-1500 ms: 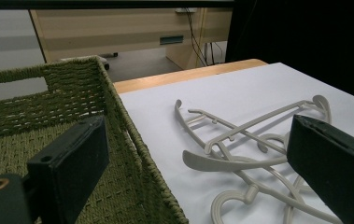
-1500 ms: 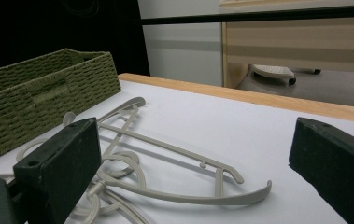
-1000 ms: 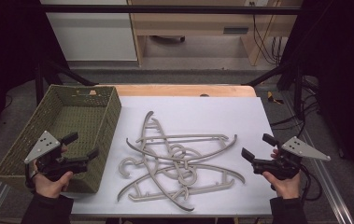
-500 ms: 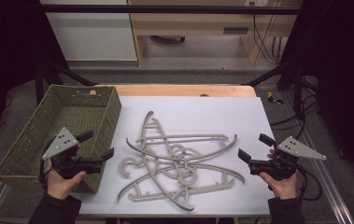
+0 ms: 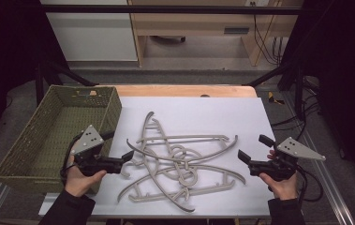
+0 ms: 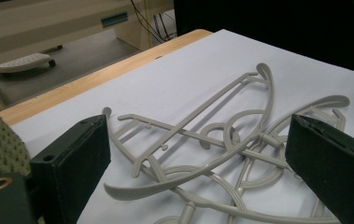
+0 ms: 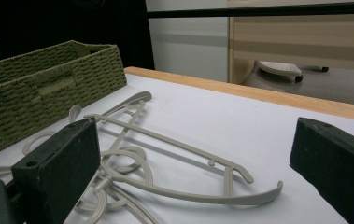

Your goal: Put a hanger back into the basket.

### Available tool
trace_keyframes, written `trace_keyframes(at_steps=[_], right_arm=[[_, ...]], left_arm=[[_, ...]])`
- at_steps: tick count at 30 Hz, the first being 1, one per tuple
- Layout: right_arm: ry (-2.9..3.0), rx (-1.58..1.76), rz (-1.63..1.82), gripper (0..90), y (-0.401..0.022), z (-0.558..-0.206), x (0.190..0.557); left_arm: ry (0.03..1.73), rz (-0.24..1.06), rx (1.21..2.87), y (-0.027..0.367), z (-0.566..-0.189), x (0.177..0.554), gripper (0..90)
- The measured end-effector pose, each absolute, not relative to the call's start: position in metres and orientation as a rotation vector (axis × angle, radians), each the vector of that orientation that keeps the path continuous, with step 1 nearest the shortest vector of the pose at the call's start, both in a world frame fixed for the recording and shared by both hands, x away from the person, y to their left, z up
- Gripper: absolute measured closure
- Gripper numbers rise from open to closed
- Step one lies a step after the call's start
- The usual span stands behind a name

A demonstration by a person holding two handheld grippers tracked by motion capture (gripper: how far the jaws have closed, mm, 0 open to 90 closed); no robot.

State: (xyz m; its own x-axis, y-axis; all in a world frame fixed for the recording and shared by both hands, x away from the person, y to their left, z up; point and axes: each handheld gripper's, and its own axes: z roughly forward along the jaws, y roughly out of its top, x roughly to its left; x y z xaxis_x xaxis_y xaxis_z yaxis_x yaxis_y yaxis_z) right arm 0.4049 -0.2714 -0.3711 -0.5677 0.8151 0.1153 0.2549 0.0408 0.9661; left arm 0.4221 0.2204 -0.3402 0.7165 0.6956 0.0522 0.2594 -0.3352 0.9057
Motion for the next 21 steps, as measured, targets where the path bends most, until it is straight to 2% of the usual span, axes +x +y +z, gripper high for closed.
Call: trace_keyframes(at_steps=[21], right_arm=[[1.852, 1.088, 1.546, 1.7, -0.272, -0.373, 0.407]], left_arm=[[0.68, 0.452, 2.115, 0.155, -0.371, 0.452, 6.8]])
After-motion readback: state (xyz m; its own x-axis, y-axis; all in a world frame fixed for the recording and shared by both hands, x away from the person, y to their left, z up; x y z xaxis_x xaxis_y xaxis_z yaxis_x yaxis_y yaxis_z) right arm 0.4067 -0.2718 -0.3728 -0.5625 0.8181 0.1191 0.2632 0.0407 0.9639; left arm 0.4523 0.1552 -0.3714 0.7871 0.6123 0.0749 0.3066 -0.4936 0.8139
